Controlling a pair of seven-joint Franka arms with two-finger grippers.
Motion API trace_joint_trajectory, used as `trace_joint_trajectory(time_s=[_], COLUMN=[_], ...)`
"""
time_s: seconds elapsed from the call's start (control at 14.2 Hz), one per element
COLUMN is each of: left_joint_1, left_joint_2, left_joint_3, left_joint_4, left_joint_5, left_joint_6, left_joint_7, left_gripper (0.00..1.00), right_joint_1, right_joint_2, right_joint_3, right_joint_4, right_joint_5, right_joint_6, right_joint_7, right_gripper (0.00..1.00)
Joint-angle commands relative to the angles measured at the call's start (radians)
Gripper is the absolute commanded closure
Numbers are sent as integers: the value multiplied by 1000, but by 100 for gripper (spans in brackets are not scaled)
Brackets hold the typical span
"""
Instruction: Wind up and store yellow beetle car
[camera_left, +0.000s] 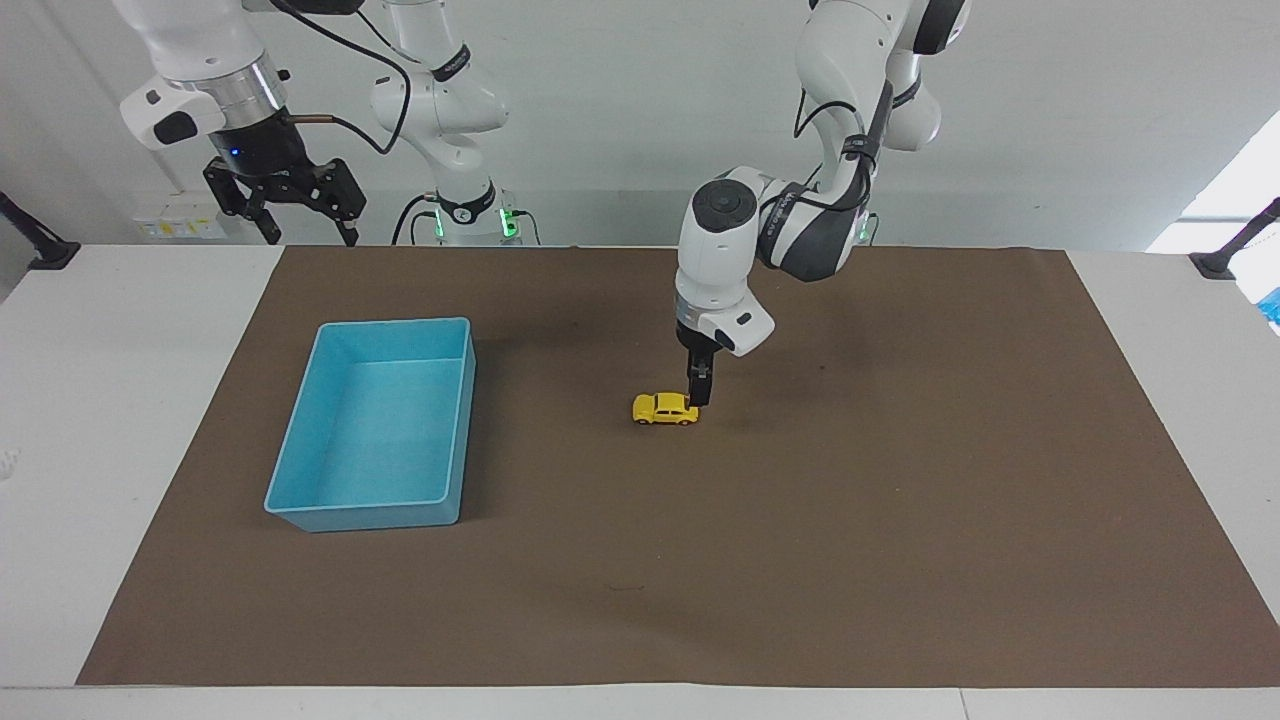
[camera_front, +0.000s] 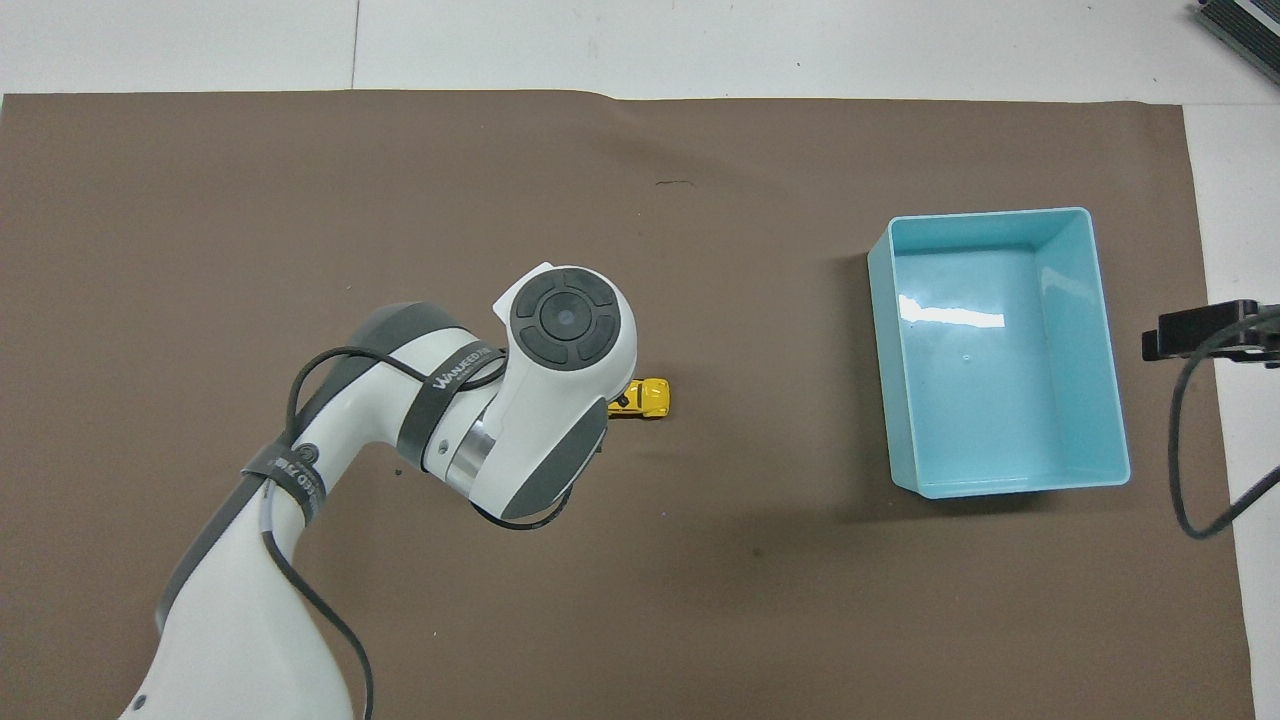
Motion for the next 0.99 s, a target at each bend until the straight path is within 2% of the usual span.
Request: trace_joint_trajectory(time_s=[0.0,0.35,0.42,0.56,0.92], left_joint_1=[-47,-34,-33,-37,-42], left_joint_2=[130,128,128,127,118], left_joint_3=[18,18,17,17,17], left_joint_4=[113,96,87,61,27], left_joint_5=[28,19,19,17,17], left_joint_6=[3,34,46,80,85], left_joint_7=[-100,-123,-140,-149,-148], left_gripper=[0,0,3,24,24], right_joint_1=[-3,-3,-3,-3,-3], right_joint_2=[-8,-8,-8,-8,-8], right_joint_3=[3,3,3,3,3], right_joint_4=[1,1,1,3,1], right_joint_5=[9,9,9,9,9], right_joint_6=[-16,-16,-16,-16,-16], right_joint_7=[19,19,19,19,19], right_gripper=[0,0,0,0,0])
